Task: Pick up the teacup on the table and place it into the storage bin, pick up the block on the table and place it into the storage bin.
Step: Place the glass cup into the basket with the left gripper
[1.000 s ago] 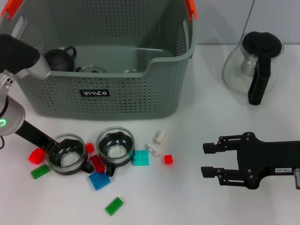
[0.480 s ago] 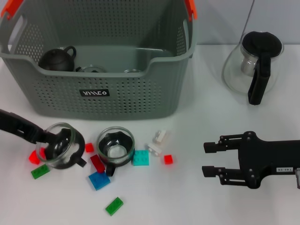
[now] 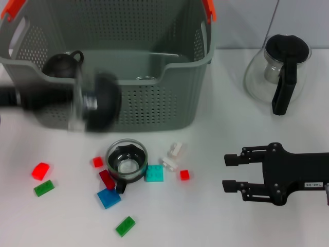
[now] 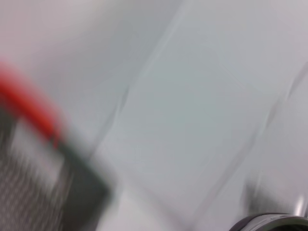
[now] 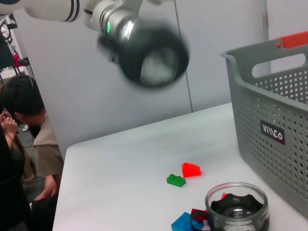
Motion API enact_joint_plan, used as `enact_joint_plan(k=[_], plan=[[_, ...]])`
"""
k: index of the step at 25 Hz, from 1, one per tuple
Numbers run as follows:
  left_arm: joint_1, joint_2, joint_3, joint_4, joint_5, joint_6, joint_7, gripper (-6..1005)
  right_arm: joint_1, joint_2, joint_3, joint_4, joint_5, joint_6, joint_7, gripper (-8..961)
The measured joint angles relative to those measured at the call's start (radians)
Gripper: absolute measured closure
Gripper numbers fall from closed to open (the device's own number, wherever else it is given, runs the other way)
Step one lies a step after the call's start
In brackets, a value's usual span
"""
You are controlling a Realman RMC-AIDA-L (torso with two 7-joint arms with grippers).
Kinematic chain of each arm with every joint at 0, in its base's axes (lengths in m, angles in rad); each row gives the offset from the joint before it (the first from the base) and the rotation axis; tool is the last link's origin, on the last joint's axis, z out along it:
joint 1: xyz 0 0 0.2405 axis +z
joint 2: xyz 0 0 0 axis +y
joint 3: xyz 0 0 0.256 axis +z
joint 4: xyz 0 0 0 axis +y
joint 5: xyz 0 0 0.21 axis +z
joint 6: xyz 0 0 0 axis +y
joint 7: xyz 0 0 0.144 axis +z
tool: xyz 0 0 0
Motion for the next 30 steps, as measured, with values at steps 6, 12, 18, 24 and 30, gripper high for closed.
enact_joint_plan(k=[6, 12, 18, 24, 30], plan=[[-0.047, 0.001, -0.021, 0.036, -0.373, -0.179, -0.23, 959, 0.012, 0.0, 0.0, -0.001, -0.004, -0.004, 0.007, 373], [-0.159, 0.069, 0.212, 0.183, -0.225, -0.464, -0.344, 959, 0.016, 0.002, 0.0, 0.0, -0.005, -0.01, 0.008, 372], [-0.271, 0.021, 0.474, 0.324, 0.21, -0.646, -0.444, 959, 0.018, 0.006, 0.0, 0.0, -0.006, -0.009, 0.017, 371], [-0.309, -0.078, 0.628, 0.309, 0.516, -0.833, -0.455, 959, 0.018, 0.008, 0.0, 0.0, -0.006, -0.004, 0.018, 373], [-0.318, -0.143, 0.68, 0.215, 0.704, -0.983, -0.45, 958, 0.018, 0.008, 0.002, 0.001, -0.006, -0.002, 0.019, 373]])
